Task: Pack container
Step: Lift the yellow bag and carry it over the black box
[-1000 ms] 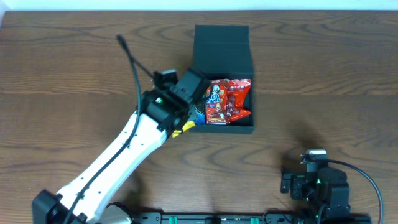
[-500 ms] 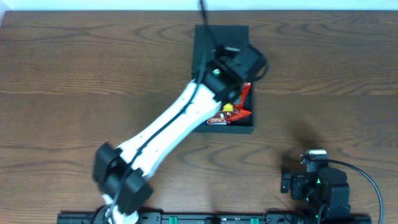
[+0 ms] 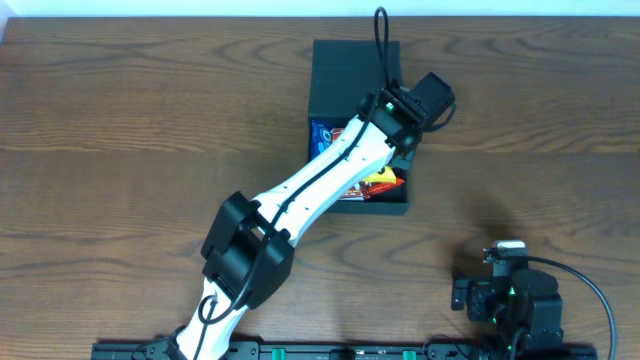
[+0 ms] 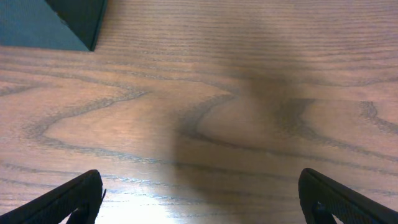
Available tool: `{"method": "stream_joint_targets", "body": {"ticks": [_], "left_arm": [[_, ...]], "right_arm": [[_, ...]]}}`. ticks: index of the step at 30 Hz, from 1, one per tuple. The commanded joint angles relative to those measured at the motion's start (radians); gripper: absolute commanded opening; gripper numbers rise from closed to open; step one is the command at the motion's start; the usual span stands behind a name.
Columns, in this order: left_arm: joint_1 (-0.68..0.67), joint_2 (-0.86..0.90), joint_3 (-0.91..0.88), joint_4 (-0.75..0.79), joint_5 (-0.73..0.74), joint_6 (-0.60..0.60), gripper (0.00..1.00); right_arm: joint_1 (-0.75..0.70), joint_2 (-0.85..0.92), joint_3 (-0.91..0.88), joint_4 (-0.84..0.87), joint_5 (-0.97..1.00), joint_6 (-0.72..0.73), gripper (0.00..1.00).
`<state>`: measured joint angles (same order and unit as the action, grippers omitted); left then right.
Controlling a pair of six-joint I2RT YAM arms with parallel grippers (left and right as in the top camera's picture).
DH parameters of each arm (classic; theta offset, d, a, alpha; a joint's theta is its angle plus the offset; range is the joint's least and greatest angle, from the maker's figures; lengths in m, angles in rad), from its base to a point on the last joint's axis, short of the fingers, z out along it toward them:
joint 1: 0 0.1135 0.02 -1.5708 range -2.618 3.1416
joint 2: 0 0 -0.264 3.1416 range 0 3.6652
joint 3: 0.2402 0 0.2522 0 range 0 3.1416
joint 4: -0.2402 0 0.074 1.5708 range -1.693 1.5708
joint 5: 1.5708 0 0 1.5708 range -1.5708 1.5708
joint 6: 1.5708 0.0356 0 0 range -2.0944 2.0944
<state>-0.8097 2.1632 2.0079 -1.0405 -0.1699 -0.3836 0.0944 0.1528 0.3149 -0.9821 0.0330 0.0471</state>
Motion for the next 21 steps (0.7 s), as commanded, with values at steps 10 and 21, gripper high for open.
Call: {"method": "stream_joint_targets", "body": {"ticks": [10, 21], "left_arm": [[-0.023, 0.063, 0.028, 0.058, 0.048, -0.014, 0.18], [-0.021, 0.095, 0.028, 0.085, 0.039, -0.053, 0.25]], "right_arm": [[-0.009, -0.006, -0.003, -0.004, 0.000, -0.011, 0.99], [-0.009, -0.006, -0.003, -0.004, 0.000, -0.011, 0.99]]}}
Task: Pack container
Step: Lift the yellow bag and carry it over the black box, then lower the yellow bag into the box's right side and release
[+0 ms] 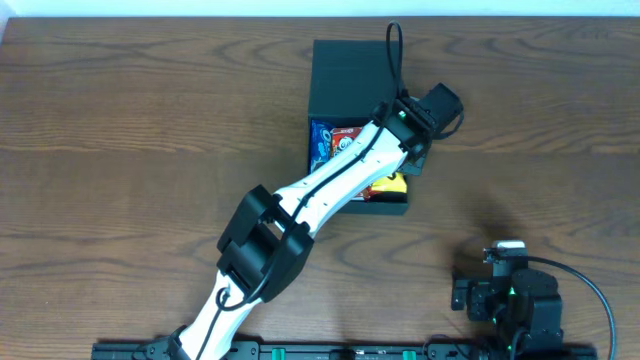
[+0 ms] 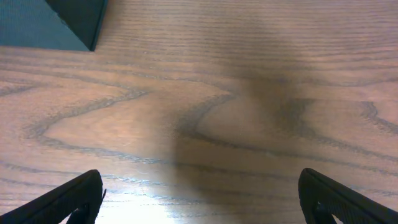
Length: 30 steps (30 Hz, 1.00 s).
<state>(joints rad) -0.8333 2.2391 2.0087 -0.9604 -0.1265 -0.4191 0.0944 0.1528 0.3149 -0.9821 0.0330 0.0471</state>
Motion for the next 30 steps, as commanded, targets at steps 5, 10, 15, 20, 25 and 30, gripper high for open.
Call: {"method": "stream_joint_targets", "body": {"ticks": [5, 10, 15, 20, 25, 30], "left_arm": [[0.005, 0.018, 0.027, 0.019, -0.046, -0.034, 0.32], [0.004, -0.001, 0.039, 0.026, -0.092, -0.034, 0.40], [0.005, -0.066, 0.039, 0.031, -0.167, -0.033, 0.59], [0.005, -0.153, 0.038, 0.018, -0.252, -0.030, 0.80], [-0.003, -0.200, 0.038, -0.029, -0.388, -0.030, 0.96], [-0.023, -0.206, 0.037, -0.073, -0.399, -0.018, 0.95]], "right_arm": [[-0.009, -0.006, -0.003, -0.004, 0.000, -0.011, 0.99], [-0.009, -0.006, -0.003, -0.004, 0.000, -0.011, 0.99], [-0.009, -0.006, -0.003, -0.004, 0.000, -0.011, 0.99], [-0.009, -0.006, -0.003, -0.004, 0.000, -0.011, 0.99], [-0.009, -0.006, -0.003, -0.004, 0.000, -0.011, 0.99], [-0.009, -0.006, -0.003, -0.004, 0.000, -0.011, 0.99]]}}
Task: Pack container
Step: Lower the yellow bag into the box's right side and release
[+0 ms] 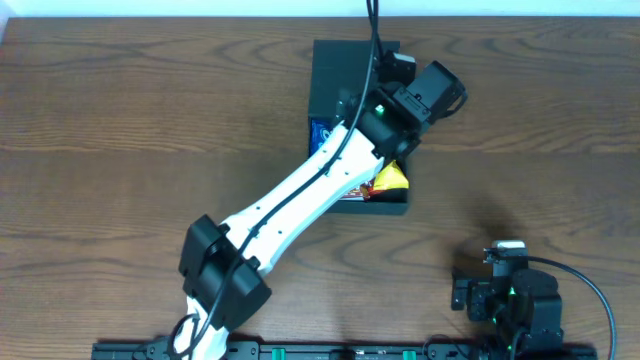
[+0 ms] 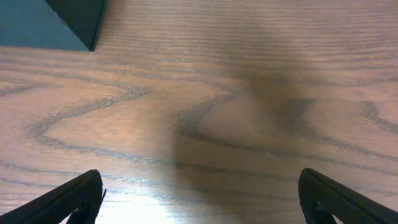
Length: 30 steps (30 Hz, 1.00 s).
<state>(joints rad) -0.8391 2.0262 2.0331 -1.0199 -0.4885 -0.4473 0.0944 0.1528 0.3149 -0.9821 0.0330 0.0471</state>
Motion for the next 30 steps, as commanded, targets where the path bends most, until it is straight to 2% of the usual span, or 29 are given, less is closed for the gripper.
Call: {"method": "stream_joint_targets", "body": {"ticks": [1, 7, 13, 18, 24, 30], "left_arm": [[-0.026, 0.007, 0.008, -0.014, -0.011, 0.010, 0.95], [-0.064, 0.043, -0.025, 0.014, 0.017, 0.009, 0.96], [-0.044, 0.056, -0.027, -0.014, -0.066, 0.010, 0.95], [-0.011, -0.008, -0.027, -0.074, -0.100, 0.022, 0.95], [0.051, -0.115, -0.027, -0.075, -0.099, 0.032, 0.95], [0.161, -0.187, -0.031, -0.076, -0.097, 0.200, 0.96]], "right_arm": [[-0.009, -0.006, -0.003, -0.004, 0.000, -0.011, 0.99], [-0.009, -0.006, -0.003, -0.004, 0.000, -0.011, 0.99], [-0.009, -0.006, -0.003, -0.004, 0.000, -0.011, 0.99], [-0.009, -0.006, -0.003, -0.004, 0.000, -0.011, 0.99], [-0.009, -0.006, -0.003, -0.004, 0.000, -0.011, 0.99], [-0.009, -0.006, -0.003, -0.004, 0.000, -0.011, 0.99]]}}
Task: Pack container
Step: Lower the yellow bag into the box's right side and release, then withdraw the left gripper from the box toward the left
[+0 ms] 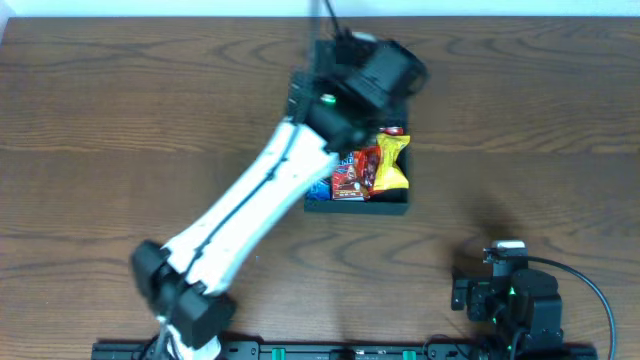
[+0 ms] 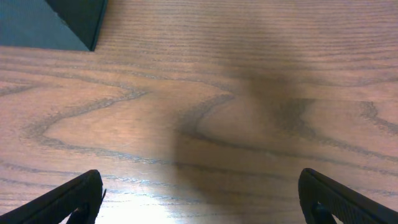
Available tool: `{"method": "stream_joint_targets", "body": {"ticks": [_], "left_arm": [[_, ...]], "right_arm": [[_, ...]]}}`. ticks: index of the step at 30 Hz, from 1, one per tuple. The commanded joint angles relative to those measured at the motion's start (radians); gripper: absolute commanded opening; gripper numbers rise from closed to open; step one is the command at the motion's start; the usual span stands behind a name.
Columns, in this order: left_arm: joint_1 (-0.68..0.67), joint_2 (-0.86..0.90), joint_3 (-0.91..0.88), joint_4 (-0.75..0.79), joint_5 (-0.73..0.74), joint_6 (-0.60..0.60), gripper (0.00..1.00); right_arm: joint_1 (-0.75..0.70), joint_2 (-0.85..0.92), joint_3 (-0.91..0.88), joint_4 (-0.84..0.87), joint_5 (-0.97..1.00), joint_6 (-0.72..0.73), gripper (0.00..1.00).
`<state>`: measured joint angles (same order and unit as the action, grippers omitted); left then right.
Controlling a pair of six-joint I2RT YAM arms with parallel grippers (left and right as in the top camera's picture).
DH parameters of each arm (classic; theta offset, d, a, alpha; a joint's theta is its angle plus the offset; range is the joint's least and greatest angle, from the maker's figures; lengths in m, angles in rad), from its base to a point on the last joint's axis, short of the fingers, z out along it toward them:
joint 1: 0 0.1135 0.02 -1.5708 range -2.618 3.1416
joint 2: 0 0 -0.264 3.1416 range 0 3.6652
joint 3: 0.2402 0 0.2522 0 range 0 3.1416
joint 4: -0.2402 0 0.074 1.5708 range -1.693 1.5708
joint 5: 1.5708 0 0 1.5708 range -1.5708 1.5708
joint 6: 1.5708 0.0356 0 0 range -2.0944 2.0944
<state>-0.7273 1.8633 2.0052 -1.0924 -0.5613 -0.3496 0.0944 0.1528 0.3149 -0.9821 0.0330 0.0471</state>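
Note:
The black container (image 1: 357,206) sits at the middle back of the table in the overhead view. Its front half lies open and holds a yellow packet (image 1: 392,165), a red packet (image 1: 358,172) and a blue packet (image 1: 320,186). My left gripper (image 1: 378,68) hangs over the container's back half, and its fingers are hidden under the wrist. Low over bare wood at the front right, my right gripper (image 2: 199,208) is open with nothing between its fingers (image 2: 74,198). A corner of the container (image 2: 56,22) shows at the top left of the right wrist view.
The left arm's white link (image 1: 250,215) runs diagonally from the front left up to the container. The right arm's base (image 1: 505,295) with its cable sits at the front right edge. Brown wood table (image 1: 120,120) lies all round.
The left wrist has shifted from the container's back right corner to over its back half, further left. The arm's elbow now lies further left, uncovering more of the packets. The right gripper has not moved.
The left wrist stood over the container's right side with the arm lying across the packets. It then sat a little further right, then at the back right corner. Now it is over the back half, and the packets show. The right arm stayed still and open.

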Motion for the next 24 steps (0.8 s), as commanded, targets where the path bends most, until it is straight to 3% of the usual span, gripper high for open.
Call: {"method": "stream_joint_targets", "body": {"ticks": [1, 6, 10, 16, 24], "left_arm": [[0.077, -0.035, -0.006, -0.003, -0.013, 0.103, 0.95], [0.196, -0.104, -0.029, -0.036, 0.244, 0.103, 0.95], [0.259, -0.212, -0.149, -0.018, 0.381, 0.116, 0.95], [0.271, -0.420, -0.465, 0.153, 0.402, 0.175, 0.95], [0.269, -0.692, -0.781, 0.238, 0.462, 0.173, 0.95]], "right_arm": [[-0.009, -0.006, -0.003, -0.004, 0.000, -0.011, 0.99], [-0.009, -0.006, -0.003, -0.004, 0.000, -0.011, 0.99], [-0.009, -0.006, -0.003, -0.004, 0.000, -0.011, 0.99], [-0.009, -0.006, -0.003, -0.004, 0.000, -0.011, 0.99], [-0.009, -0.006, -0.003, -0.004, 0.000, -0.011, 0.99]]}}
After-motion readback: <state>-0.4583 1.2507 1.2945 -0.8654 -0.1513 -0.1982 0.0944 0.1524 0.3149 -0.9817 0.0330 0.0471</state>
